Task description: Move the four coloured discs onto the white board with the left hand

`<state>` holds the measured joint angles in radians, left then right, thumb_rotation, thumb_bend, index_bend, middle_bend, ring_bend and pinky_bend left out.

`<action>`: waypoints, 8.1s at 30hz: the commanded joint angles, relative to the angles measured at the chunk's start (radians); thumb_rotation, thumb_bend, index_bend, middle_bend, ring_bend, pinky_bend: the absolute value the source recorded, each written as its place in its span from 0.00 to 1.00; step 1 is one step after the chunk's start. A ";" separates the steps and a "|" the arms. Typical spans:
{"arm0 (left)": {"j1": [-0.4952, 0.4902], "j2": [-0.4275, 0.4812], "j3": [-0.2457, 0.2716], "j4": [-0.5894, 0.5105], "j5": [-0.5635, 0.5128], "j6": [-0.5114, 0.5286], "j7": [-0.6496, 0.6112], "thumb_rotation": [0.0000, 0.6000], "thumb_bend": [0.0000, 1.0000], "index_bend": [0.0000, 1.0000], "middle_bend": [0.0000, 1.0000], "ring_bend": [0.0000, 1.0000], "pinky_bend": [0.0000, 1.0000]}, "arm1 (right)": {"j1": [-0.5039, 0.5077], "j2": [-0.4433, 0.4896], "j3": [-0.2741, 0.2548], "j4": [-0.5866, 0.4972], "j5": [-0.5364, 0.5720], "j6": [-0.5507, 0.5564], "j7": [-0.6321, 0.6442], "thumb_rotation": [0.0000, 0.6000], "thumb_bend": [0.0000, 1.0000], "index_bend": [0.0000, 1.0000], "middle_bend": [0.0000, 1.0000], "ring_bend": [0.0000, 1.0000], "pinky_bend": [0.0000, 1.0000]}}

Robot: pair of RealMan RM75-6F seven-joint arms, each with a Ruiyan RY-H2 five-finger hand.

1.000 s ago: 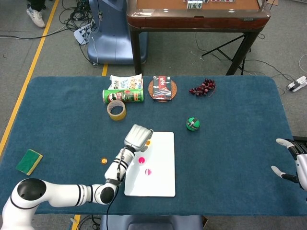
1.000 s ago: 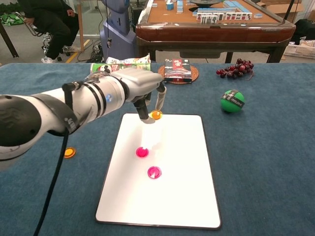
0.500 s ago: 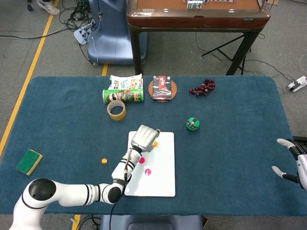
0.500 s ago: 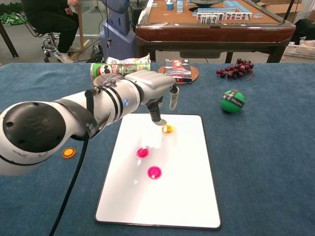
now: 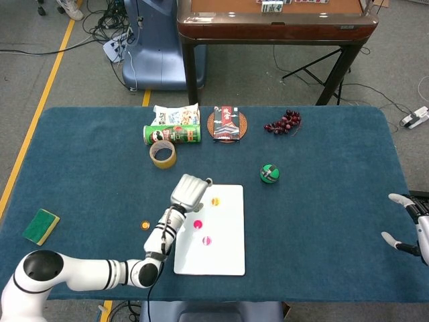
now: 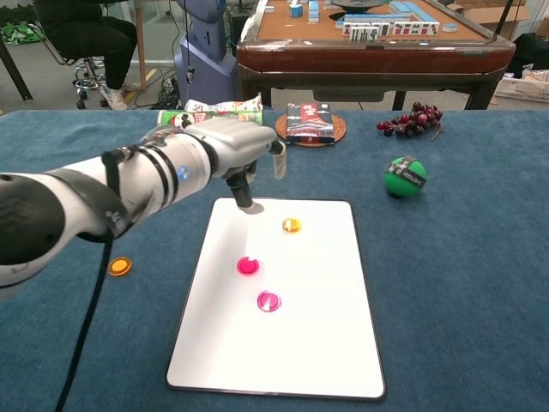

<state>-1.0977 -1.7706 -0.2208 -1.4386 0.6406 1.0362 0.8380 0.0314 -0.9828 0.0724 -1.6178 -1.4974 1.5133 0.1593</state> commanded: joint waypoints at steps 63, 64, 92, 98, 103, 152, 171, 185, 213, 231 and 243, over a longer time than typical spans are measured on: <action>0.337 0.261 0.240 -0.206 0.115 0.036 -0.135 1.00 0.27 0.52 1.00 1.00 1.00 | 0.023 -0.016 -0.006 -0.025 0.005 -0.036 -0.080 1.00 0.00 0.25 0.28 0.29 0.48; 0.338 0.260 0.239 -0.204 0.115 0.035 -0.135 1.00 0.27 0.52 1.00 1.00 1.00 | 0.023 -0.017 -0.006 -0.025 0.005 -0.035 -0.080 1.00 0.00 0.25 0.28 0.29 0.48; 0.351 0.234 0.220 -0.170 0.119 0.020 -0.121 1.00 0.27 0.56 1.00 1.00 1.00 | 0.023 -0.017 -0.006 -0.024 0.006 -0.034 -0.078 1.00 0.00 0.25 0.28 0.29 0.48; 0.355 0.230 0.220 -0.165 0.124 0.026 -0.114 1.00 0.27 0.61 1.00 1.00 1.00 | 0.023 -0.017 -0.006 -0.024 0.006 -0.036 -0.080 1.00 0.00 0.25 0.28 0.29 0.48; 0.356 0.230 0.216 -0.164 0.126 0.026 -0.111 1.00 0.27 0.63 1.00 1.00 1.00 | 0.023 -0.017 -0.006 -0.025 0.008 -0.036 -0.080 1.00 0.00 0.25 0.28 0.29 0.48; 0.013 0.086 -0.006 -0.293 -0.086 0.031 0.081 1.00 0.27 0.62 1.00 1.00 1.00 | -0.014 0.017 0.012 0.000 0.042 0.008 0.036 1.00 0.00 0.25 0.29 0.29 0.48; -0.108 -0.025 -0.042 -0.132 -0.142 -0.014 0.069 1.00 0.27 0.62 1.00 1.00 1.00 | -0.043 0.030 0.034 0.009 0.094 0.022 0.084 1.00 0.00 0.25 0.29 0.29 0.48; -0.175 -0.070 -0.078 -0.070 -0.179 -0.019 0.070 1.00 0.27 0.62 1.00 1.00 1.00 | -0.048 0.031 0.041 0.009 0.104 0.018 0.087 1.00 0.00 0.25 0.29 0.29 0.48; -0.203 -0.133 -0.082 0.018 -0.186 -0.013 0.046 1.00 0.27 0.55 1.00 1.00 1.00 | -0.050 0.033 0.046 0.009 0.101 0.008 0.093 1.00 0.00 0.25 0.29 0.29 0.48; -0.147 -0.088 -0.050 -0.038 -0.163 0.044 0.043 1.00 0.26 0.40 1.00 1.00 1.00 | -0.048 0.032 0.046 0.009 0.095 0.003 0.088 1.00 0.00 0.25 0.29 0.29 0.48; 0.020 0.093 0.059 -0.219 -0.034 0.134 -0.055 1.00 0.26 0.38 1.00 1.00 1.00 | -0.033 0.024 0.037 -0.008 0.080 -0.014 0.035 1.00 0.00 0.25 0.29 0.29 0.48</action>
<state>-1.1023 -1.7022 -0.1815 -1.6354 0.5824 1.1536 0.8047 -0.0041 -0.9578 0.1110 -1.6233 -1.4158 1.5022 0.1993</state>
